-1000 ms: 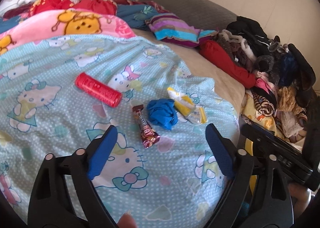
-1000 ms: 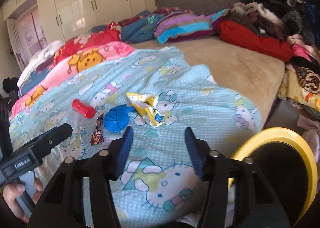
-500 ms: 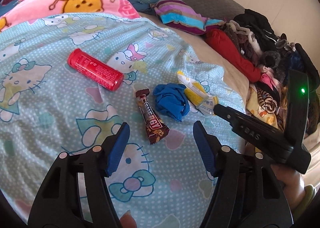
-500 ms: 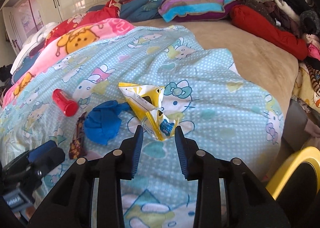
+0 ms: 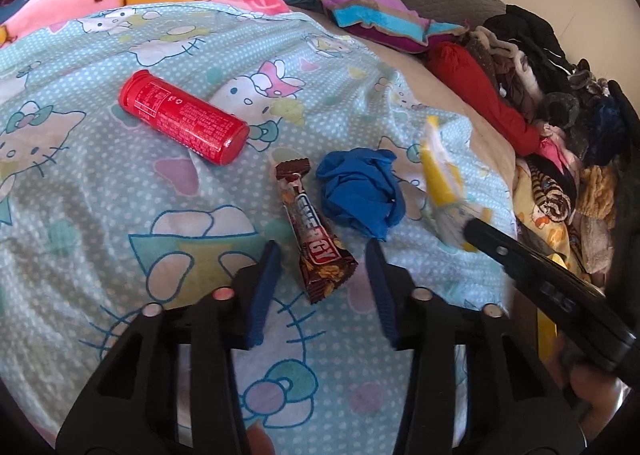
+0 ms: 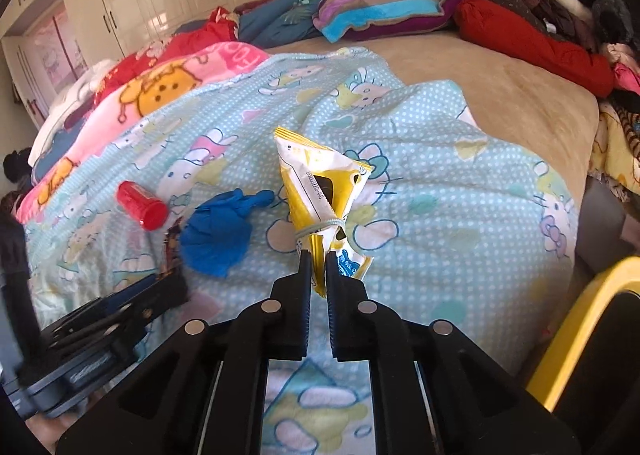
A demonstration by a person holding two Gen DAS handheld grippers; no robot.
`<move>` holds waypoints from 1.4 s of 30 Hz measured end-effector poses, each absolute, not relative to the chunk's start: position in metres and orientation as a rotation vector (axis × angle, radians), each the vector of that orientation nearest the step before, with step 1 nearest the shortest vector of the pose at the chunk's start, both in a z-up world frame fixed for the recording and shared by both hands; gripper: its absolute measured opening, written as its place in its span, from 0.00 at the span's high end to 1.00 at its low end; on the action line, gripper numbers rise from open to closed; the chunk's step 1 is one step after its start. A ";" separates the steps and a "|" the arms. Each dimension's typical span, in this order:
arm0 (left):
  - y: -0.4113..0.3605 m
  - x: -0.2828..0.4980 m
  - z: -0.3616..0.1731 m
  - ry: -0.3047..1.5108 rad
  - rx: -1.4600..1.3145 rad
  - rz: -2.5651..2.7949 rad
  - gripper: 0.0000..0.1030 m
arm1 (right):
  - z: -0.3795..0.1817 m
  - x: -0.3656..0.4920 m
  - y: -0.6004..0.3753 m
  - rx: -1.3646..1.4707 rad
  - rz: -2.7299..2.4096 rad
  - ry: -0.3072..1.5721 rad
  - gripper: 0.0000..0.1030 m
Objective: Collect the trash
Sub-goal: 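Grasp the brown chocolate bar wrapper with the left gripper while the right gripper grasps the yellow wrapper, then lift and carry the chocolate wrapper and yellow wrapper over the bin with both grippers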
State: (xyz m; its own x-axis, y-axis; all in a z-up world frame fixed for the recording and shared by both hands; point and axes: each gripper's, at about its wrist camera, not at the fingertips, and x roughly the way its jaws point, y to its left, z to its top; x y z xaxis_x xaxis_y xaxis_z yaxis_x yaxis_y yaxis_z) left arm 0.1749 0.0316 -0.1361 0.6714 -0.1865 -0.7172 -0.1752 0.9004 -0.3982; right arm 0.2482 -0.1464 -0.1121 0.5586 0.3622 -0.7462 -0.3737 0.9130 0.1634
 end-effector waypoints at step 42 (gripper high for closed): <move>-0.023 0.123 -0.044 0.653 -0.372 -0.218 0.89 | -0.048 0.146 -0.259 0.058 0.366 0.761 0.93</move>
State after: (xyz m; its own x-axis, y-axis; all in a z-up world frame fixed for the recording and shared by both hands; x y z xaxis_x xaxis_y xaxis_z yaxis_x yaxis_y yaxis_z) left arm 0.1234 -0.0234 -0.0442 0.7748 -0.3117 -0.5500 0.0808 0.9117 -0.4029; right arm 0.1461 -0.2592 -0.0479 0.6641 0.3449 -0.6633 -0.3036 0.9352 0.1822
